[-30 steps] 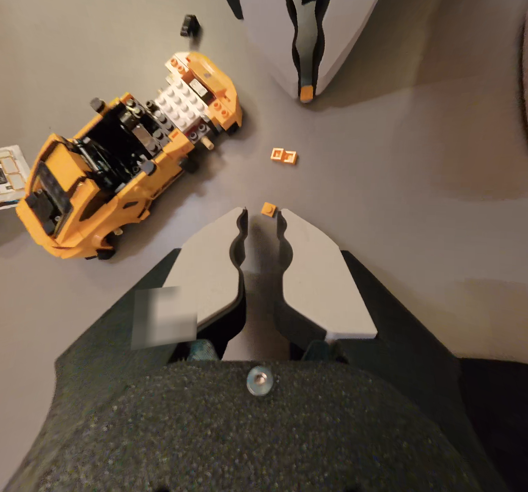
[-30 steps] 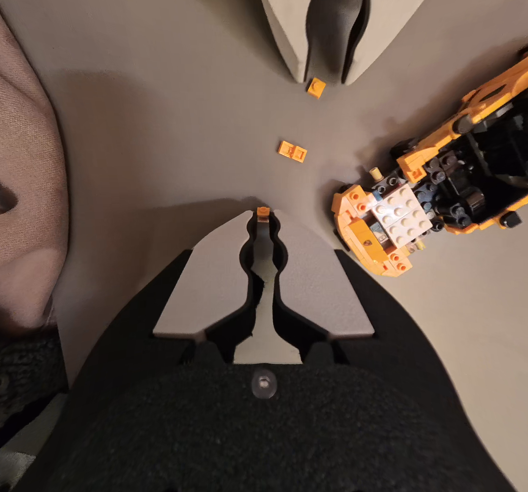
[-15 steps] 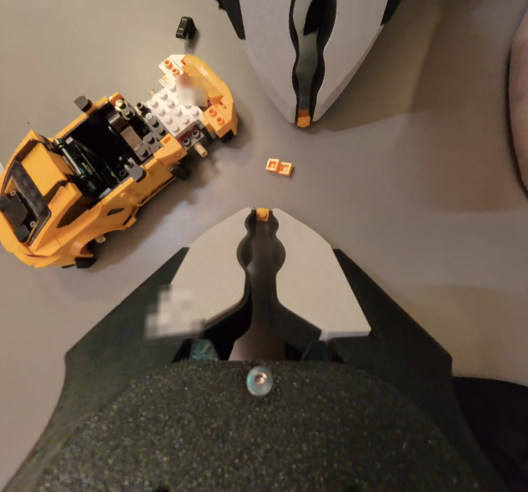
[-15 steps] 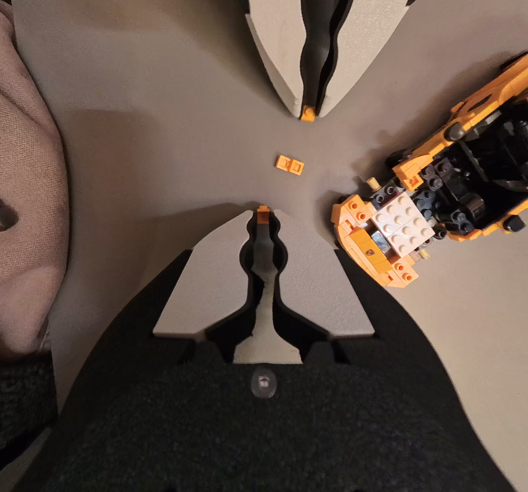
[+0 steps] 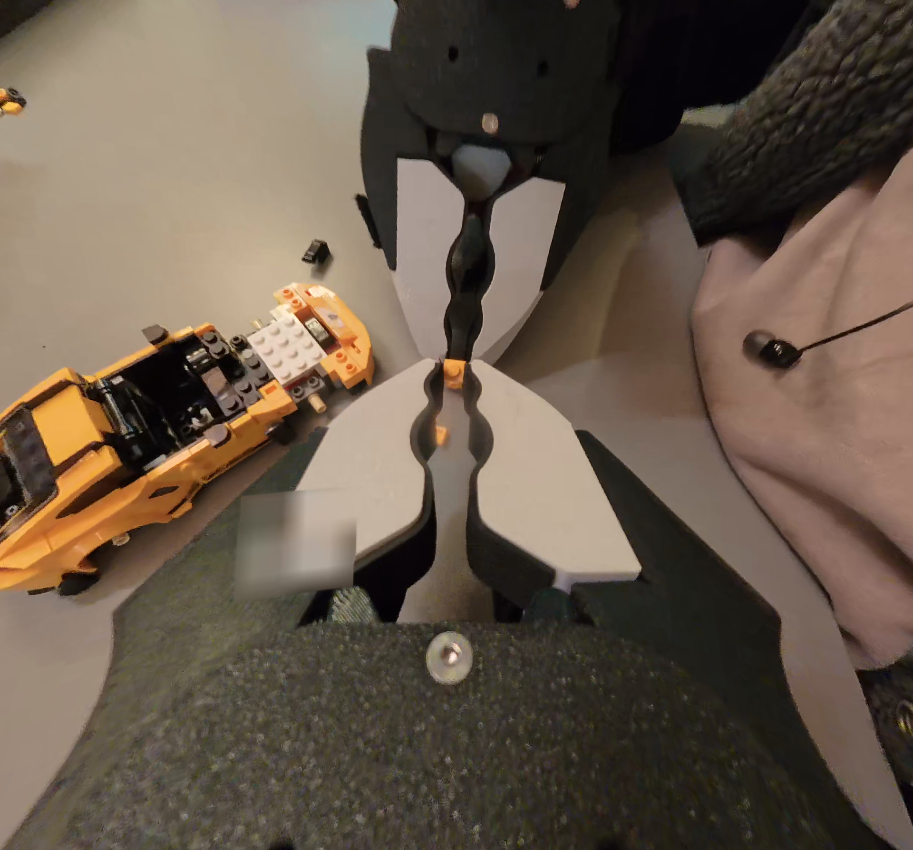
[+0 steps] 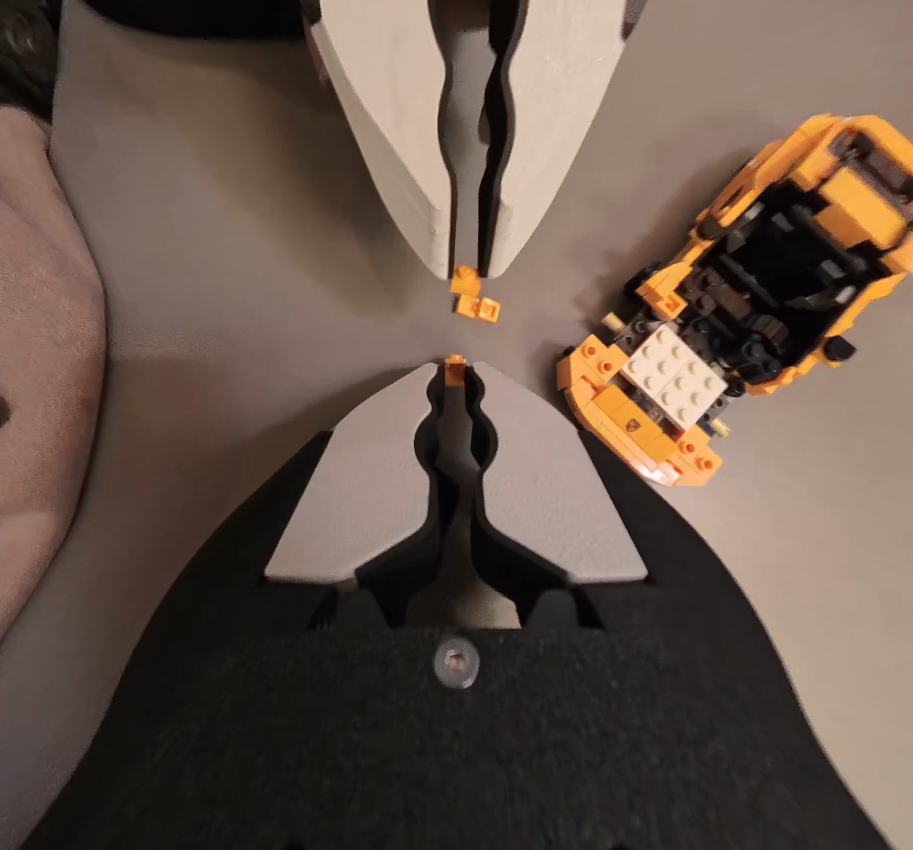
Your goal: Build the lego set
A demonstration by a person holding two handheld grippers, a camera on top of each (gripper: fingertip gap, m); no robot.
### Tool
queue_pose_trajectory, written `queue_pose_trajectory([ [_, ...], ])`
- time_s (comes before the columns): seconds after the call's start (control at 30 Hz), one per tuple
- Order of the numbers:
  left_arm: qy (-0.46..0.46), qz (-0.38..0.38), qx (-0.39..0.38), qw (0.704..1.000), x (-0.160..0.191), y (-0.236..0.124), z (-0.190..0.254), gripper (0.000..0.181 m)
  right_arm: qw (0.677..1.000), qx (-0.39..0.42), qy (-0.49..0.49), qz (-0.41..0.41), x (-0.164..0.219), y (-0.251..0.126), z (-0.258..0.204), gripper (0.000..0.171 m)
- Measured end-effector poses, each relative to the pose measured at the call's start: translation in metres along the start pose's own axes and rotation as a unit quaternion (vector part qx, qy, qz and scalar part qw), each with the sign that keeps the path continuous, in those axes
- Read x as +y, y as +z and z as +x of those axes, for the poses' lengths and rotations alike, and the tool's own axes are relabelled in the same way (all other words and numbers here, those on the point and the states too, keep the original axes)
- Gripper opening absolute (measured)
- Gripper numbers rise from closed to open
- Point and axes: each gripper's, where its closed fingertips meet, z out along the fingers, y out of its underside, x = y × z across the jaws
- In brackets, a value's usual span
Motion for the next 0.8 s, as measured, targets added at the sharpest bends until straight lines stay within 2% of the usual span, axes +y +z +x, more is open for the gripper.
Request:
queue_pose_trajectory([
  [0.1, -0.020, 0.045, -0.005, 0.999, -0.013, -0.005, -0.004, 0.007, 0.995, 0.022, 0.025, 0.091, -0.021, -0.014, 0.007, 0.007],
  [0.27, -0.025, 0.084, -0.026, 0.996, -0.025, -0.011, -0.012, 0.007, 0.983, 0.062, 0.025, 0.170, -0.045, -0.034, 0.018, 0.007],
  [0.6, -0.027, 0.097, -0.029, 0.995, -0.030, -0.011, -0.012, 0.008, 0.977, 0.082, 0.018, 0.197, -0.056, -0.041, 0.018, 0.007],
  [0.8, -0.008, 0.096, -0.008, 0.995, -0.030, -0.014, -0.005, 0.007, 0.976, 0.047, 0.032, 0.210, -0.060, -0.041, 0.010, 0.007],
])
